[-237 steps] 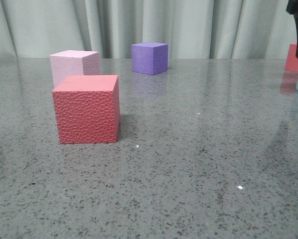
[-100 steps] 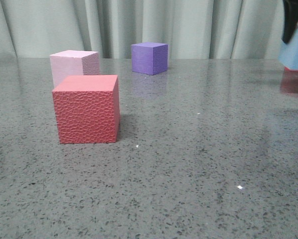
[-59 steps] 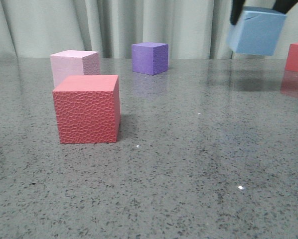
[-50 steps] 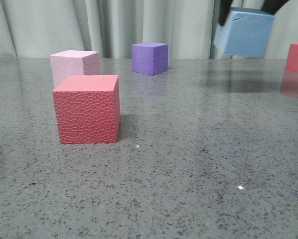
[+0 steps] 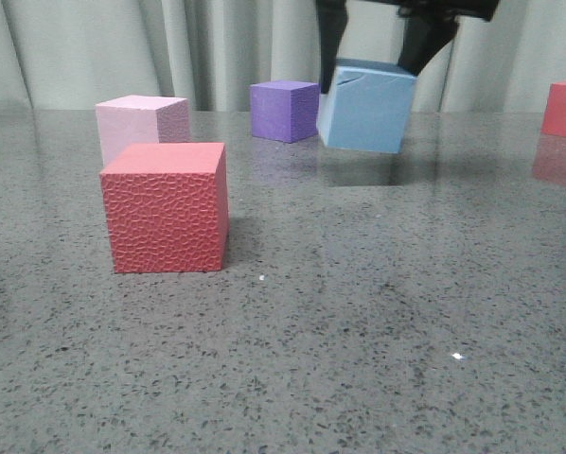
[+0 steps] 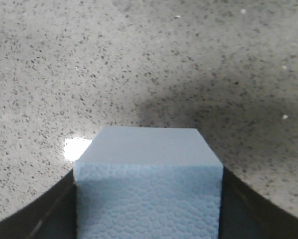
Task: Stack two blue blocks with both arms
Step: 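Carry the light blue cube with the right gripper toward the purple cube, then set the light blue cube down, open the right gripper and lift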
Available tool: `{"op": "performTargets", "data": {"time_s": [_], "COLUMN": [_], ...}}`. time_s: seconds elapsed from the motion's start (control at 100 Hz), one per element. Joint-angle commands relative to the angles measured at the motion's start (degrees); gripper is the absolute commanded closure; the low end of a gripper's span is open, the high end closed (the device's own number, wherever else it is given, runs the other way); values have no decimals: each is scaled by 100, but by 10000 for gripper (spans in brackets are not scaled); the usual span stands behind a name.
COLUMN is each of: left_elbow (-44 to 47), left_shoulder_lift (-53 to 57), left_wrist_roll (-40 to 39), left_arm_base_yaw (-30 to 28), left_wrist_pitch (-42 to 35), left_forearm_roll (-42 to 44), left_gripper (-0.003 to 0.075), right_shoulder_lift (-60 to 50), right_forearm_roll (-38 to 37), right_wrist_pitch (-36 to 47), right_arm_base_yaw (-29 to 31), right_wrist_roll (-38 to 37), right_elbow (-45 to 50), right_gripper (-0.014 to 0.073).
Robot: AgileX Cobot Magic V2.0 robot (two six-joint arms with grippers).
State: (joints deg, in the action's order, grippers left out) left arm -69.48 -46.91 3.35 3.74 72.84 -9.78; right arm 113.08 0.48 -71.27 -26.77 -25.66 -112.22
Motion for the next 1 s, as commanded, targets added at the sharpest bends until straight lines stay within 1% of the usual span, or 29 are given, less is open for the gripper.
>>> {"op": "performTargets", "data": {"time_s": [0.0,0.54,0.63,0.8,0.99], "left_elbow": [-175,-175,-175,-175,-175], "left_shoulder_lift": [-17,-17,-17,-17,-17], "left_wrist_roll": [-31,-31,-31,-31,-31], "left_arm_base_yaw": [42,42,42,42,42], "left_wrist_pitch": [19,19,19,19,19], "left_forearm_roll": [-131,-131,-131,-131,-131], "left_gripper": [80,80,80,80,80], "right_shoulder_lift": [-229,8,8,8,8], "right_forearm_roll": [-150,-188,-188,-188,-142], "right_wrist_pitch": [-1,-85,-86,-80,-55], "right_arm_base_yaw": [-56,-65,-65,-65,-65], "right_wrist_roll": [-110,-216,-216,-216,-211], "right_elbow": [-243,-250,-250,-250,-250], "right_gripper": [220,216,183,79,-9]}}
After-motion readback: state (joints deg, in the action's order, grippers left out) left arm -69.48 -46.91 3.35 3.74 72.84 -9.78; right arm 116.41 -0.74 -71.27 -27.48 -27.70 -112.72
